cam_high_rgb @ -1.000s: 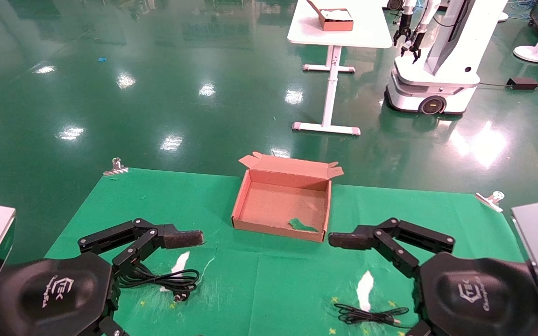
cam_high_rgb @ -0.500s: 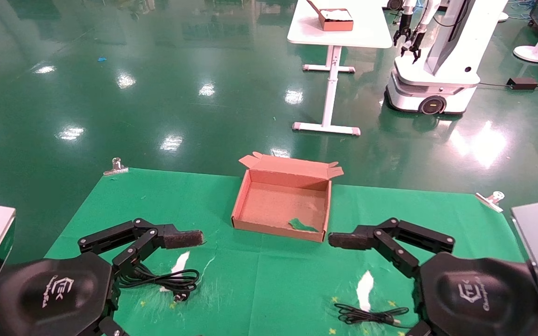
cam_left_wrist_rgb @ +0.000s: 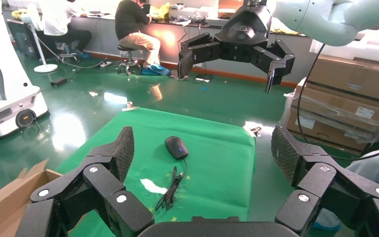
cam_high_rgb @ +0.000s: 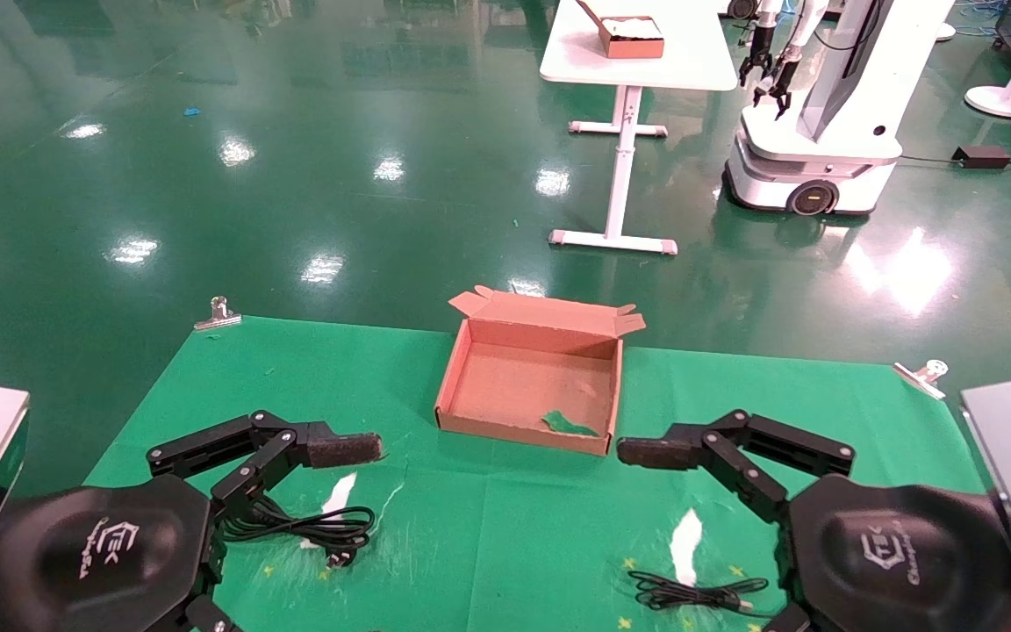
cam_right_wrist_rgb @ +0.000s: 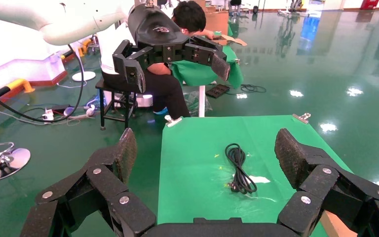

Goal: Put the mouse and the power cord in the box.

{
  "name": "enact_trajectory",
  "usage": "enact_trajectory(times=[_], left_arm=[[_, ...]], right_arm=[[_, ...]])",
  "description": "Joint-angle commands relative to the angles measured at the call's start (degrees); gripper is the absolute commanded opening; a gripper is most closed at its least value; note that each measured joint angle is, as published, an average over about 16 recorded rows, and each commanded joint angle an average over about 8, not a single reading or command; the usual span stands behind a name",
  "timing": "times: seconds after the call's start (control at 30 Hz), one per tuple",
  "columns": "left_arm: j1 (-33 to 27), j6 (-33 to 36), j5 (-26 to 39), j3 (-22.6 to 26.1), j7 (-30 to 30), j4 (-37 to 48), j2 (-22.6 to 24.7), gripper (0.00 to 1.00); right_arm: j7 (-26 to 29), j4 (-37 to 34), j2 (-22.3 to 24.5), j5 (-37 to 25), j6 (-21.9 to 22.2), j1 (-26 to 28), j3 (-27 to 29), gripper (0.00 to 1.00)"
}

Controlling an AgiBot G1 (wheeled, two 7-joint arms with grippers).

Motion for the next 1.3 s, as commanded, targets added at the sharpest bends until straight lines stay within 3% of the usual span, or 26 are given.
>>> enact_trajectory(times=[0.03,0.2,0.33,0.5,0.7,0.87,1.03,1.3], left_arm=[[0.0,0.0,0.0,0.0,0.0,0.0,0.0,1.00],[-0.1,0.1,0.5,0.2,0.1,0.0,-0.1,1.00],[-1.8,1.1,4.6,1.8,0.9,0.7,-0.1,1.00],[-8.6,3.9,17.1,7.7,3.8,3.5,1.4,1.00],[-19.3,4.8,35.2,18.4,11.4,11.9,7.0,1.00],[-26.3,3.1,47.6,25.7,19.9,24.7,14.0,1.00],[-30.4,-3.0,54.7,28.9,27.4,38.8,20.4,1.00],[-33.6,-14.2,59.6,30.3,35.4,53.3,27.1,1.00]], right_arm=[[0.0,0.1,0.0,0.1,0.0,0.0,0.0,1.00],[-0.3,-0.4,0.3,-0.8,-0.3,-0.1,-0.2,1.00],[-1.9,-2.3,1.0,-3.9,-1.8,0.5,-1.4,1.00],[-5.8,-7.2,1.1,-10.4,-4.2,2.3,-4.8,1.00],[-14.1,-16.2,-0.8,-22.5,-4.4,7.5,-11.7,1.00],[-23.0,-28.0,-5.6,-35.1,0.0,13.4,-17.1,1.00],[-31.3,-38.9,-12.0,-44.8,6.7,18.7,-20.7,1.00],[-41.1,-52.7,-21.0,-50.8,12.8,24.5,-23.5,1.00]])
